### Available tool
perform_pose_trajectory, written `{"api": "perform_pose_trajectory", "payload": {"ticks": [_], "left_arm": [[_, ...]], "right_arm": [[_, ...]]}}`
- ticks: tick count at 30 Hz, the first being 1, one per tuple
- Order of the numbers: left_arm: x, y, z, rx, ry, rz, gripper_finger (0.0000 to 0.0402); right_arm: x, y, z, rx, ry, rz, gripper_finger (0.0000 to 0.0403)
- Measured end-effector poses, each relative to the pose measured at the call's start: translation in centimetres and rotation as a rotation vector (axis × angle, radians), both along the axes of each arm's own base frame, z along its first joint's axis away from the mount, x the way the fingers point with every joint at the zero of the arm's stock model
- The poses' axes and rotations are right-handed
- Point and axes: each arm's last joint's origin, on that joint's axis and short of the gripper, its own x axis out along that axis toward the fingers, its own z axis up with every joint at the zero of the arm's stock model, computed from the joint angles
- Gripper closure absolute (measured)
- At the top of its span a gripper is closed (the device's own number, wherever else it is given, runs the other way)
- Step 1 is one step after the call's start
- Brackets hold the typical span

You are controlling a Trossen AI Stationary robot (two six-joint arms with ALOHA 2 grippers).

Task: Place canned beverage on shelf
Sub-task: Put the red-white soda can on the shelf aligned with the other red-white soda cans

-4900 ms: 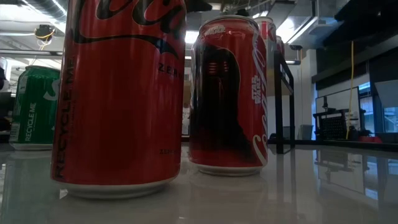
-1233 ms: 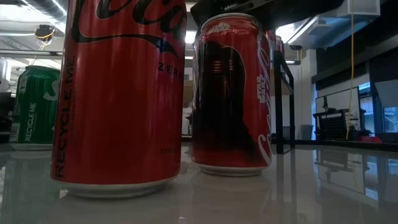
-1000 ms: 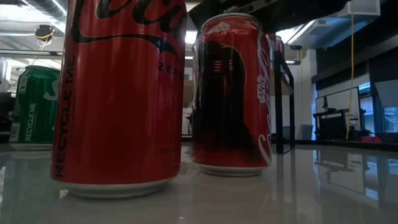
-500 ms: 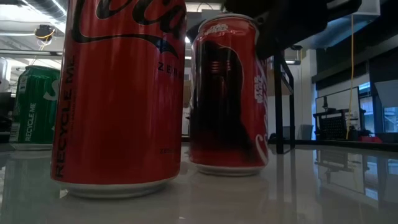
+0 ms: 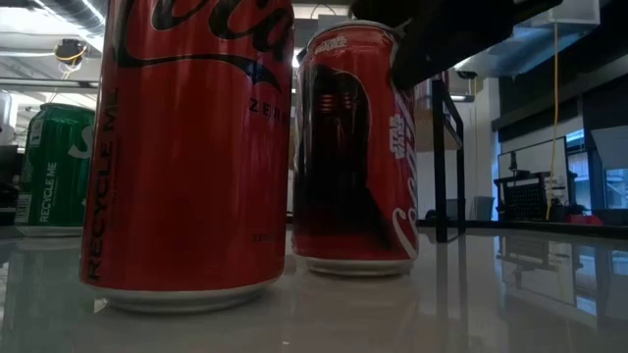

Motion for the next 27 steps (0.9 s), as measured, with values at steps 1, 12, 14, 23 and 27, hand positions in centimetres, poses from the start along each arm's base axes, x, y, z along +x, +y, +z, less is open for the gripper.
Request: {"api": "perform_pose_trajectory", "payload": {"ticks": [1,12,14,23,27], "left_arm": [[0.0,0.0,0.0,0.0,0.0,0.0,0.0009],[-2.3,0.8,1.7,-0.004,-0.029,-0.002,0.0009],[-3.2,1.1,2.3,-0.008,-0.04,-0.002,0.0009],[-7.3,2.2,4.2,-0.009,-0.064,0.021,0.0009],[-9.0,2.6,4.8,-0.003,-0.074,0.04,0.0009]], "right_arm": [[0.0,0.0,0.0,0.002,0.004,-0.006,0.0092],[-0.2,-0.2,0.3,-0.007,0.035,-0.1,0.0097],[-0.4,-0.4,0.7,-0.024,0.03,-0.137,0.0097],[-0.7,-0.9,2.3,-0.057,-0.019,-0.302,0.0102],[-0.6,-0.9,2.4,-0.032,-0.012,-0.33,0.0102]]}}
